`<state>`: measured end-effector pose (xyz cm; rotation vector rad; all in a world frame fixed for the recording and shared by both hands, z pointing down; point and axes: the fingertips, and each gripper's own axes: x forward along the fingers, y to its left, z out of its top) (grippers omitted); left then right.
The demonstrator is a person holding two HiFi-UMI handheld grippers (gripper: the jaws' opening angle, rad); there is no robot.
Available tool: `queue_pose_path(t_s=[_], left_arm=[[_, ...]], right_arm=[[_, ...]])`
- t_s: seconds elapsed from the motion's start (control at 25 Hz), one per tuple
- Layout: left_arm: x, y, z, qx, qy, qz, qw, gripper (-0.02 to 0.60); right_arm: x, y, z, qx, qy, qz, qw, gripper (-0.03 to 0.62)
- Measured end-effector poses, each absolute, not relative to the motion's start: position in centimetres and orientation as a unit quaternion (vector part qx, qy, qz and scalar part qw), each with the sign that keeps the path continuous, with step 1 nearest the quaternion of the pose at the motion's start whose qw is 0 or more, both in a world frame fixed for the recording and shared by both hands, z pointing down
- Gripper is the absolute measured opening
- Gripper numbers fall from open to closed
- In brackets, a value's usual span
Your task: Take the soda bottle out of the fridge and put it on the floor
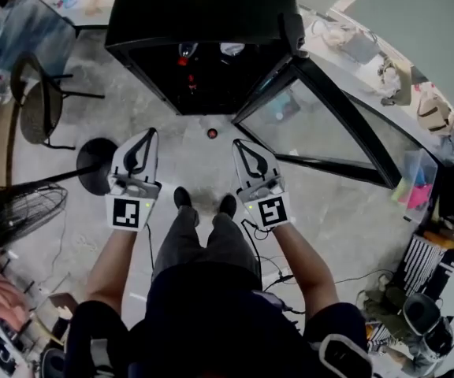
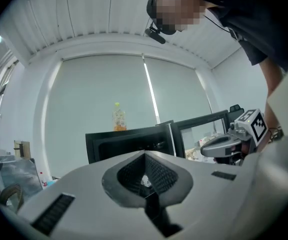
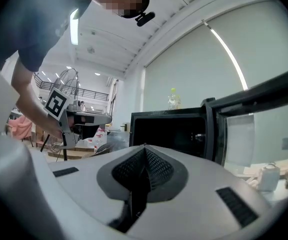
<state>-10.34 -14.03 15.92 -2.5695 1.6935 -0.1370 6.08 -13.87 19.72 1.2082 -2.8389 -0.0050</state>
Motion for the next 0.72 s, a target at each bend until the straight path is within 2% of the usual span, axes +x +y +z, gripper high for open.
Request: queue_pose_path(t_s=[0.72], left_arm=[[-9.4, -9.4, 6.9, -0.812, 0.582, -0.030, 0.038, 0.023]], right_arm=[[10.3, -10.9, 7.2, 0.419, -0.908, 0.007, -0.007, 0.020]])
